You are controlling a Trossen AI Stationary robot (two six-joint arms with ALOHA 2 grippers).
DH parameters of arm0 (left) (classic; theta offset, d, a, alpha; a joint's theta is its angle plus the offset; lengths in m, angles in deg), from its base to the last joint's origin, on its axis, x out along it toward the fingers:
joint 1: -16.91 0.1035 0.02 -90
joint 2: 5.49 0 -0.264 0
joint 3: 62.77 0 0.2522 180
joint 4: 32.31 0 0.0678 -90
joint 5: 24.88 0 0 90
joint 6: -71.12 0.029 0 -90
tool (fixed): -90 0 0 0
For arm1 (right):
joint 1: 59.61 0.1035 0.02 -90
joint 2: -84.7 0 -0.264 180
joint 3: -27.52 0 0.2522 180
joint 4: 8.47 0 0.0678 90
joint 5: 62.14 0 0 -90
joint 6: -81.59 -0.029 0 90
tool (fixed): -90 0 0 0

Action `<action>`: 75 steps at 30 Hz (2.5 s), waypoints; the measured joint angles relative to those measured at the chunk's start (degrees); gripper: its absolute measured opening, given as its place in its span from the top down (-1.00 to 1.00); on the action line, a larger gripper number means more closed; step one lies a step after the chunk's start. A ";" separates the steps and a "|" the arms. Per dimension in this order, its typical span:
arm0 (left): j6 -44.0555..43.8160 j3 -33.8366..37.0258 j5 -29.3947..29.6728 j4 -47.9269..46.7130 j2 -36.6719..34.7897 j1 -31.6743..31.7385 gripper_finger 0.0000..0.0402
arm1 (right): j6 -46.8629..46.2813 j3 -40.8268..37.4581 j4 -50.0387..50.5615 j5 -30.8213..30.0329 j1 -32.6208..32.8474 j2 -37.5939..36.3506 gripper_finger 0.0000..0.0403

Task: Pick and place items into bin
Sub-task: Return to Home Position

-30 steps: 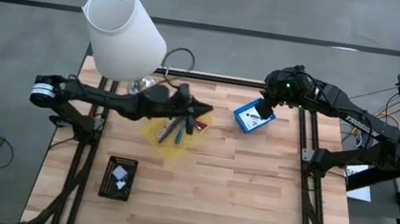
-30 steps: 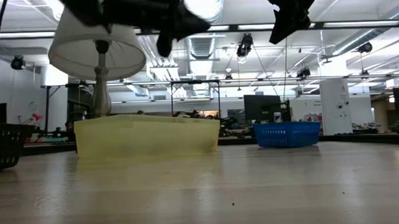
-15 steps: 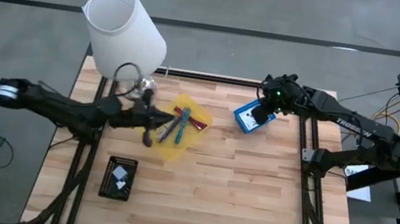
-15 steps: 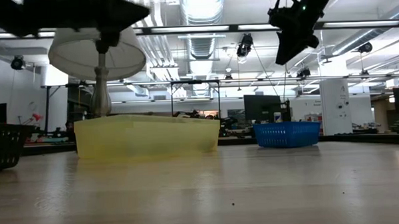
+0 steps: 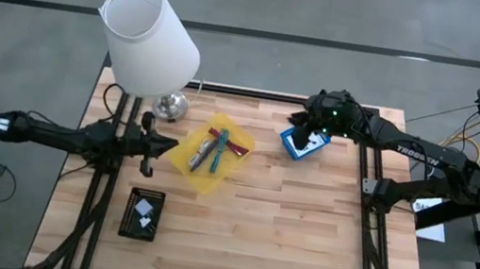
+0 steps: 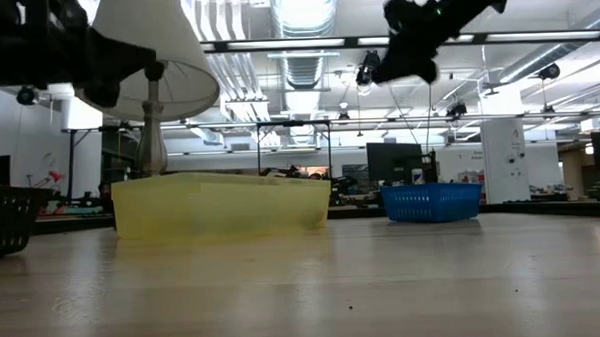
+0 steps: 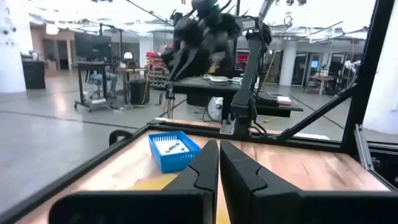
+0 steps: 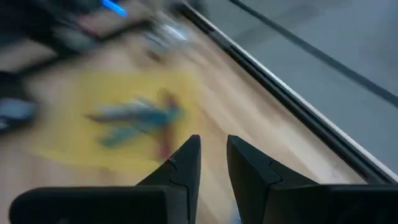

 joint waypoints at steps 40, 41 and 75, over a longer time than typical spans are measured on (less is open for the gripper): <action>-3.70 3.95 2.74 -16.22 -15.71 0.05 1.00 | -1.97 -49.65 -19.78 -10.23 29.75 -68.33 0.96; -3.72 3.97 2.75 -16.20 -15.78 0.05 1.00 | -1.84 -49.37 -19.21 -10.68 29.77 -68.31 0.96; 3.72 4.12 -2.78 -18.50 -14.08 0.05 1.00 | 8.37 -55.16 -23.55 -11.51 29.74 -66.64 0.96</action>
